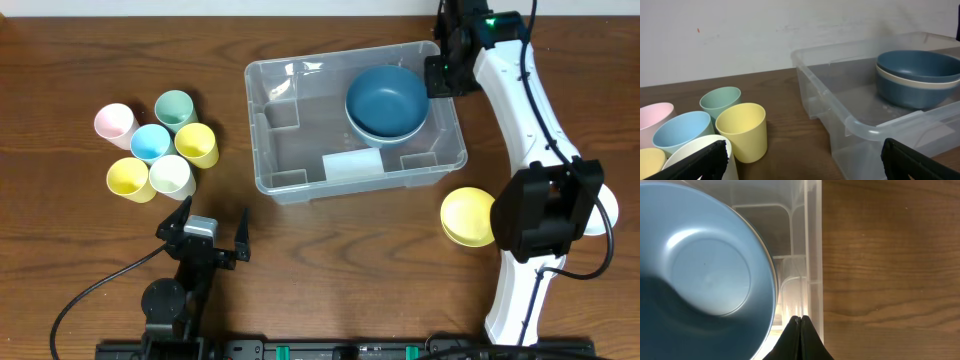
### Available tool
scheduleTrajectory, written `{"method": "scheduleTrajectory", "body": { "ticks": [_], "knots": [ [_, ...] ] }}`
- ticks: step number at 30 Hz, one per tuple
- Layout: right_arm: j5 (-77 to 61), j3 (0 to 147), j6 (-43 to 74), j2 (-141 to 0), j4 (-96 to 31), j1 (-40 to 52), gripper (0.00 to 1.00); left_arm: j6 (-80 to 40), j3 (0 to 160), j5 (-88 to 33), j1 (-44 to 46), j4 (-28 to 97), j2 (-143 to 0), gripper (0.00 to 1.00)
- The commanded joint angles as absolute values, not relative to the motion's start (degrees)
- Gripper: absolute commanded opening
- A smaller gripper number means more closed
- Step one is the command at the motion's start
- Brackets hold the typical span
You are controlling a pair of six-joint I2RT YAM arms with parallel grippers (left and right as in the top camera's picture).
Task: Pack container
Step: 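Carry the teal bowl into the container and stack it on top, then move the right gripper down to the yellow bowl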
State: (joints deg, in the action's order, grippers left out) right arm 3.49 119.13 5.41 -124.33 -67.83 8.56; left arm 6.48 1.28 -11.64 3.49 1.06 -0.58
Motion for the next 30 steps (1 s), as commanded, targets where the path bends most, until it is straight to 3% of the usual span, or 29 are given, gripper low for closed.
{"method": "scheduleTrajectory", "body": {
  "ticks": [1, 17, 21, 30],
  "knots": [
    [4.54, 119.17, 4.95, -122.58, -68.01, 6.98, 0.01, 7.49, 0.23, -12.47, 3.62, 2.94, -0.23, 0.98],
    [5.98, 119.61, 11.03, -122.04, -69.67, 6.74, 0.01, 7.49, 0.23, -12.47, 3.62, 2.94, -0.23, 0.98],
    [1.21, 121.14, 10.63, -118.52, -69.93, 6.83, 0.15, 7.49, 0.23, -12.47, 3.62, 2.96, -0.23, 0.98],
    [1.74, 121.56, 10.9, -107.98, -77.23, 5.15, 0.57, 7.49, 0.23, -12.47, 3.62, 2.94, -0.23, 0.98]
  ]
}}
